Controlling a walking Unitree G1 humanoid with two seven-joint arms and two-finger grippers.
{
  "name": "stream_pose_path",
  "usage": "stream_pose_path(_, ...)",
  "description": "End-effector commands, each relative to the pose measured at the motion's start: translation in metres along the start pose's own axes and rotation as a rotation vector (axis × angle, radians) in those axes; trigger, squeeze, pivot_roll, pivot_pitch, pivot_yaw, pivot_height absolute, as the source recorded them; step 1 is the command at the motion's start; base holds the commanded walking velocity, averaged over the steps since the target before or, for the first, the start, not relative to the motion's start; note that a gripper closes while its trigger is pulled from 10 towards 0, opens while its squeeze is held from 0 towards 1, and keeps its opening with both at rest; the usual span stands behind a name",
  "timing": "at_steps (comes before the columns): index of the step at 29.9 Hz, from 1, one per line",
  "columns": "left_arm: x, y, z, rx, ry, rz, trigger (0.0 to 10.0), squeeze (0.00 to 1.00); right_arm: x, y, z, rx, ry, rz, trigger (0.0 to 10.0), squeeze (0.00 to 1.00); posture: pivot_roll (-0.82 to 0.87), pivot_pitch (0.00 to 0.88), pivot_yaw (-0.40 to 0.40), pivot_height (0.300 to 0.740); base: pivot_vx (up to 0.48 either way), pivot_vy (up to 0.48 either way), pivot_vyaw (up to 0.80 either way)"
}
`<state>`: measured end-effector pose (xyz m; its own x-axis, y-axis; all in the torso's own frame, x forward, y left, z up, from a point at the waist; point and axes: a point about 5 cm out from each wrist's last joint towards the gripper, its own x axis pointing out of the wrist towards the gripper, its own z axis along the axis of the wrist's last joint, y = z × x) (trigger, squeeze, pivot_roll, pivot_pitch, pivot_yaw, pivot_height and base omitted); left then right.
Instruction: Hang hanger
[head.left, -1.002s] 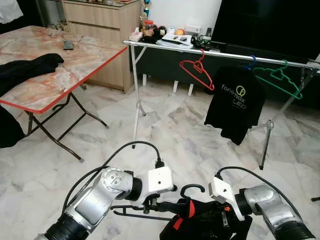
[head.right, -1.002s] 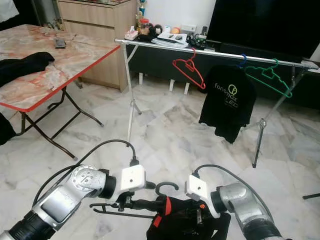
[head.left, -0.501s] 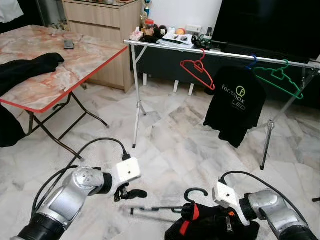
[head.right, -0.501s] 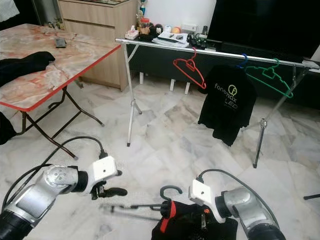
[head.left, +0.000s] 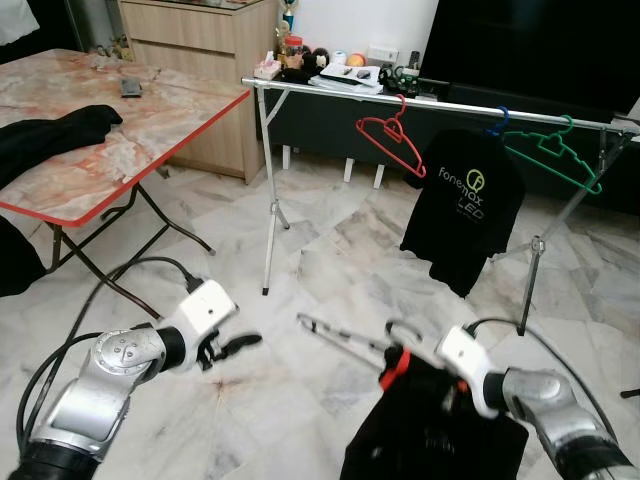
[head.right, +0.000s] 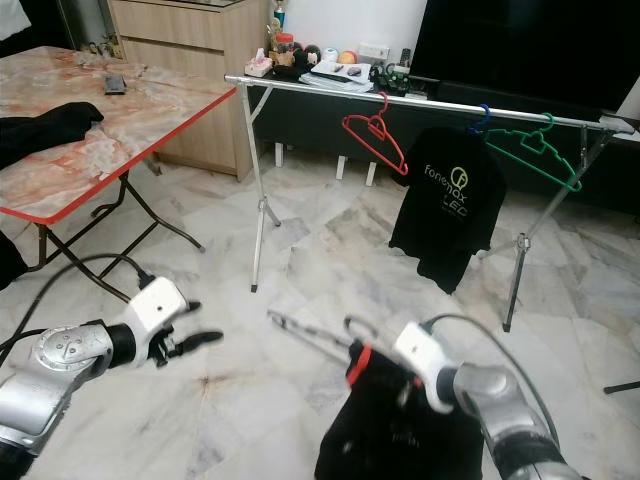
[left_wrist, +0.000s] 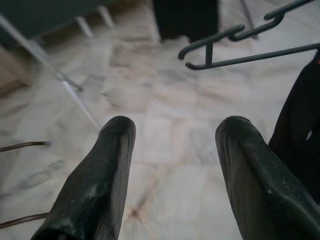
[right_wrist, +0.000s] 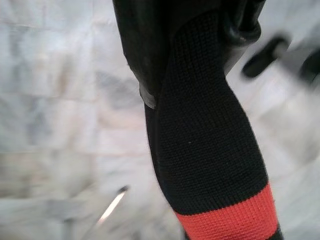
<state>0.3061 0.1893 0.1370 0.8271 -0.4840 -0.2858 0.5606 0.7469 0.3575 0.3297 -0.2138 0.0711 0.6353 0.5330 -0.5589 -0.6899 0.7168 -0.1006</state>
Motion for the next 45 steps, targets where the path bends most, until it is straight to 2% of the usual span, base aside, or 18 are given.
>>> stream_pose_path(1,0.001,-0.006,-0.011,-0.030,0.015,0.045,10.0,0.00,-0.002,-0.012,0.009,0.049,-0.030,-0.110,0.0,0.00,0.12,0.077,-0.073,0.740,0.000,0.000,0.00)
stream_pose_path(3,0.004,-0.015,-0.015,-0.057,0.007,0.062,10.0,0.00,-0.001,-0.017,0.016,0.071,-0.037,-0.172,0.0,0.00,0.12,0.074,-0.073,0.740,0.000,0.000,0.00)
stream_pose_path(4,0.004,-0.015,-0.015,-0.057,0.007,0.062,10.0,0.00,-0.001,-0.017,0.016,0.071,-0.037,-0.172,0.0,0.00,0.12,0.074,-0.073,0.740,0.000,0.000,0.00)
stream_pose_path(5,0.008,-0.027,-0.020,-0.074,0.003,0.054,10.0,0.00,0.002,-0.018,0.027,0.070,-0.069,-0.173,0.0,0.00,0.12,0.071,-0.074,0.740,0.000,0.000,0.00)
stream_pose_path(6,0.010,-0.032,-0.022,-0.080,0.003,0.047,10.0,0.00,0.003,-0.017,0.032,0.062,-0.086,-0.163,0.0,0.00,0.11,0.071,-0.074,0.740,0.000,0.000,0.00)
stream_pose_path(9,0.017,-0.041,-0.027,-0.084,0.011,0.055,10.0,0.00,0.009,-0.013,0.047,0.026,-0.113,-0.140,0.0,0.00,0.12,0.068,-0.074,0.740,0.000,0.000,0.00)
stream_pose_path(12,0.022,-0.046,-0.033,-0.092,0.017,0.074,10.0,0.00,0.013,-0.009,0.062,0.005,-0.152,-0.111,0.0,0.00,0.12,0.068,-0.073,0.740,0.000,0.000,0.00)
stream_pose_path(15,0.026,-0.053,-0.039,-0.077,0.021,0.071,10.0,0.00,0.022,0.001,0.087,0.017,-0.204,-0.033,0.0,0.00,0.11,0.064,-0.073,0.740,0.000,0.000,0.00)
stream_pose_path(16,0.026,-0.053,-0.039,-0.077,0.021,0.071,10.0,0.00,0.022,0.001,0.087,0.017,-0.204,-0.033,0.0,0.00,0.11,0.064,-0.073,0.740,0.000,0.000,0.00)
stream_pose_path(17,0.028,-0.056,-0.039,-0.044,0.022,0.065,10.0,0.00,0.027,0.012,0.102,-0.037,-0.234,0.031,0.0,0.00,0.11,0.063,-0.074,0.740,0.000,0.000,0.00)
stream_pose_path(19,0.029,-0.056,-0.038,-0.036,0.011,0.073,10.0,0.00,0.031,0.022,0.115,-0.085,-0.259,0.093,0.0,0.00,0.11,0.060,-0.079,0.740,0.000,0.000,0.00)
stream_pose_path(21,0.029,-0.056,-0.038,-0.036,0.011,0.073,10.0,0.00,0.031,0.022,0.115,-0.085,-0.259,0.093,0.0,0.00,0.11,0.060,-0.079,0.740,0.000,0.000,0.00)
stream_pose_path(22,0.031,-0.055,-0.037,-0.036,0.004,0.088,10.0,0.00,0.033,0.028,0.121,-0.103,-0.274,0.129,0.0,0.00,0.11,0.058,-0.081,0.740,0.000,0.000,0.00)
stream_pose_path(25,0.034,-0.054,-0.041,0.030,0.020,0.108,10.0,0.00,0.036,0.041,0.137,-0.173,-0.314,0.226,0.0,0.00,0.12,0.049,-0.086,0.740,0.000,0.000,0.00)
stream_pose_path(32,0.036,-0.056,-0.050,0.051,0.040,0.118,10.0,0.00,0.037,0.044,0.152,-0.194,-0.337,0.234,0.0,0.00,0.11,0.032,-0.085,0.740,0.000,0.000,0.00)
stream_pose_path(36,0.036,-0.060,-0.054,0.090,0.045,0.103,10.0,0.00,0.037,0.047,0.164,-0.203,-0.362,0.232,0.0,0.00,0.11,0.023,-0.084,0.740,0.000,0.000,0.00)
stream_pose_path(41,0.038,-0.057,-0.055,0.118,0.038,0.126,10.0,0.00,0.040,0.056,0.176,-0.220,-0.384,0.255,0.0,0.00,0.11,0.023,-0.084,0.740,0.000,0.000,0.00)
stream_pose_path(45,0.040,-0.052,-0.053,0.163,0.030,0.153,10.0,0.00,0.042,0.069,0.187,-0.234,-0.414,0.305,0.0,0.00,0.12,0.026,-0.090,0.740,0.000,0.000,0.00)
